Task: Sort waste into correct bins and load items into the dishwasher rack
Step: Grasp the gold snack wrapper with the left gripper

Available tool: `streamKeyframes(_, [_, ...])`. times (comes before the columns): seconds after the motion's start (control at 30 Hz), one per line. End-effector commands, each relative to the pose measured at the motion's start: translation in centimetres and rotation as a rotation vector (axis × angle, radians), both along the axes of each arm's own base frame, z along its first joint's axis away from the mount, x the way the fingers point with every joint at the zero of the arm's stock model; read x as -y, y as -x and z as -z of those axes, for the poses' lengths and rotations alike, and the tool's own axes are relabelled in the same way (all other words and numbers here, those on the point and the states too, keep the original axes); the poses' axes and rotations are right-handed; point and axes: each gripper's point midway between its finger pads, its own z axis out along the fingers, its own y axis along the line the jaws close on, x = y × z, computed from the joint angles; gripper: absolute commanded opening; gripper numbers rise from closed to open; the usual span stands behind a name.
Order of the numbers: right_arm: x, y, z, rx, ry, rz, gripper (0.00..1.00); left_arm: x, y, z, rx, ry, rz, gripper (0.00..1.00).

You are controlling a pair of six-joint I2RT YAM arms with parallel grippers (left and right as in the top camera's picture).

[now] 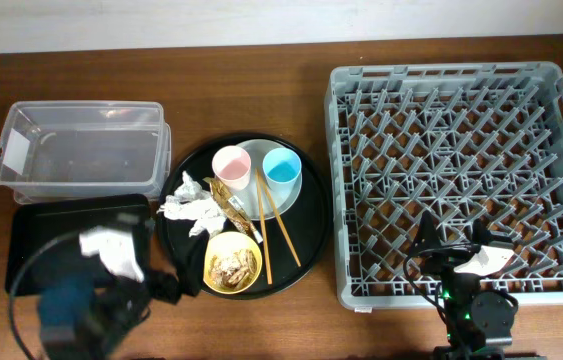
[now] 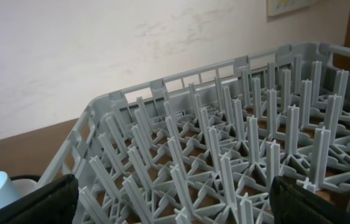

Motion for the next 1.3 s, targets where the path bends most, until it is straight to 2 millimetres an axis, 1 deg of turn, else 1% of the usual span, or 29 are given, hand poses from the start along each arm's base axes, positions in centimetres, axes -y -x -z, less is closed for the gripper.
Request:
streamKeyframes(0.0, [0.1,0.0,0.3,-0.004,-0.007,0.006,0.98,0.9,-2.0,-0.8,-0.234,-0.027,0.087,0.99])
streamKeyframes(0.07, [0.1,0.0,0.3,-0.004,-0.007,0.007,0.98,2.3,-3.2,-1.2,-0.341,0.035,0.172,0.99])
streamKeyframes(0.13, [0.1,0.0,0.3,-0.004,-0.007,0.007,0.98,3.1,-4.1,-1.0,-0.405,0.078,0.223,0.99])
streamKeyframes(0.17, [0.1,0.0,0.3,-0.004,-0.007,0.007,0.98,3.3,-4.4,-0.8,-0.423,0.089,0.234,0.82])
streamKeyframes(0.2, [0.1,0.0,0.3,-0.004,-0.007,0.007,0.98,3.5,-4.8,-0.2,-0.454,0.106,0.249,0.49])
streamKeyframes(0.23, [0.1,0.0,0.3,-0.004,-0.007,0.006,0.98,3.5,-5.1,0.6,-0.485,0.111,0.247,0.02])
streamKeyframes(0.27, [0.1,0.0,0.3,-0.004,-0.007,0.007,0.98,3.5,-5.3,1.5,-0.531,0.120,0.244,0.00])
streamKeyframes(0.3, [0.1,0.0,0.3,-0.004,-0.007,0.007,0.98,3.6,-5.4,2.4,-0.574,0.118,0.240,0.00])
streamKeyframes(0.33, [0.1,0.0,0.3,-0.004,-0.007,0.007,0.98,3.5,-5.4,3.8,-0.635,0.096,0.218,0.00])
streamKeyframes(0.4, [0.1,0.0,0.3,-0.004,-0.007,0.007,0.98,3.0,-5.5,6.4,-0.729,0.022,0.133,0.00])
streamKeyframes(0.43, [0.1,0.0,0.3,-0.004,-0.007,0.007,0.98,2.9,-5.4,7.7,-0.770,-0.026,0.088,0.02])
streamKeyframes(0.47, [0.1,0.0,0.3,-0.004,-0.007,0.007,0.98,2.9,-5.3,8.9,-0.802,-0.069,0.047,0.08])
streamKeyframes(0.53, [0.1,0.0,0.3,-0.004,-0.007,0.007,0.98,3.4,-5.3,10.5,-0.826,-0.134,0.003,0.15])
streamKeyframes(0.57, [0.1,0.0,0.3,-0.004,-0.007,0.007,0.98,3.7,-5.4,11.5,-0.830,-0.170,-0.023,0.23])
streamKeyframes(0.63, [0.1,0.0,0.3,-0.004,-0.007,0.007,0.98,4.1,-5.8,13.0,-0.830,-0.226,-0.069,0.36])
streamKeyframes(0.67, [0.1,0.0,0.3,-0.004,-0.007,0.007,0.98,4.1,-6.1,13.6,-0.826,-0.258,-0.087,0.37])
streamKeyframes(0.77, [0.1,0.0,0.3,-0.004,-0.007,0.007,0.98,3.6,-7.0,15.0,-0.825,-0.324,-0.135,0.38])
streamKeyframes(0.97, [0.1,0.0,0.3,-0.004,-0.007,0.007,0.98,4.0,-8.0,17.6,-0.885,-0.314,-0.167,0.39])
streamKeyframes(1.13, [0.1,0.0,0.3,-0.004,-0.007,0.007,0.98,4.4,-9.2,19.2,-0.888,-0.316,-0.168,0.39])
streamKeyframes(1.17, [0.1,0.0,0.3,-0.004,-0.007,0.007,0.98,4.4,-9.3,19.4,-0.889,-0.316,-0.168,0.42])
streamKeyframes(1.27, [0.1,0.0,0.3,-0.004,-0.007,0.007,0.98,4.7,-10.0,20.2,-0.887,-0.315,-0.168,0.44])
